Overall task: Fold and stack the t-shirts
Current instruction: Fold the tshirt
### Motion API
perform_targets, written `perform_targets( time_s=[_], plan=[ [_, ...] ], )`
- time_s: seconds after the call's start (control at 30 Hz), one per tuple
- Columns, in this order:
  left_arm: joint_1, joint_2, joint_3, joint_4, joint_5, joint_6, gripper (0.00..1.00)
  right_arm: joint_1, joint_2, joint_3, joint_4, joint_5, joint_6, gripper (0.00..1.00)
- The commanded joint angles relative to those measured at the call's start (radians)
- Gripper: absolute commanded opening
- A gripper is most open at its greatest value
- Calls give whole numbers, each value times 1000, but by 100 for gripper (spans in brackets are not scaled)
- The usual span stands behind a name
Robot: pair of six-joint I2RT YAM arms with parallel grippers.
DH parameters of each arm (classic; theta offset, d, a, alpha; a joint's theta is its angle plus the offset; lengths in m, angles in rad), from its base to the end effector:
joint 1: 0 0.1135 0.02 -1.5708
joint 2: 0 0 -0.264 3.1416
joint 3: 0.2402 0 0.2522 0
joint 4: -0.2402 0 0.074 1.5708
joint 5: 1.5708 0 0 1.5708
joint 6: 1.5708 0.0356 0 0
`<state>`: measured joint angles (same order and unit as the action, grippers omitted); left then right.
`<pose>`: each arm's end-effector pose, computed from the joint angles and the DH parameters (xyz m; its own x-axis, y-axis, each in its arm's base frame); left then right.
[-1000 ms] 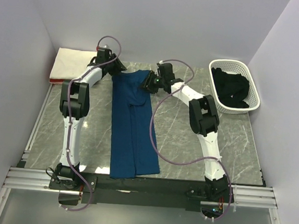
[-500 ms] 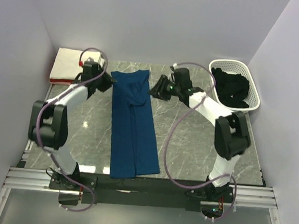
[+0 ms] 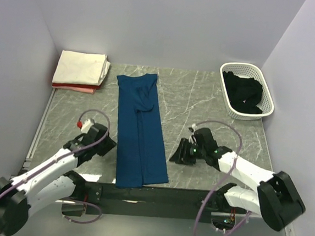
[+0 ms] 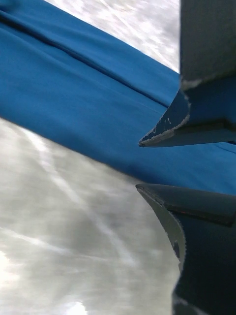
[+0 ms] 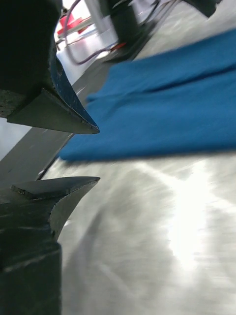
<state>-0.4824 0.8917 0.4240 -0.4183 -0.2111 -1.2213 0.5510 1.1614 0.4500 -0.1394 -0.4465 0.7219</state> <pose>0.1529 -0.0717 0.1778 -0.5508 -0.7486 -0.3691 -0.5295 0.6553 -0.5387 0.1705 0.1228 0.1614 -0.9531 0.1139 -0.2804 -0.1132 0.7250 0.6794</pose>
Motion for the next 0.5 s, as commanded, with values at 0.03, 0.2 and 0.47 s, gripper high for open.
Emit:
perform_targets(
  time_s=[0.03, 0.2, 0.47],
  plan=[
    [-155, -112, -33, -175, -85, -202, 41, 62, -109, -76, -14, -26, 42, 47],
    [-398, -91, -10, -368, -158, -441, 41, 150, -137, -91, -42, 3, 76, 47],
    [-728, 24, 32, -530, -171, -762, 45, 236, -112, -148, 43, -17, 148, 46]
  ],
)
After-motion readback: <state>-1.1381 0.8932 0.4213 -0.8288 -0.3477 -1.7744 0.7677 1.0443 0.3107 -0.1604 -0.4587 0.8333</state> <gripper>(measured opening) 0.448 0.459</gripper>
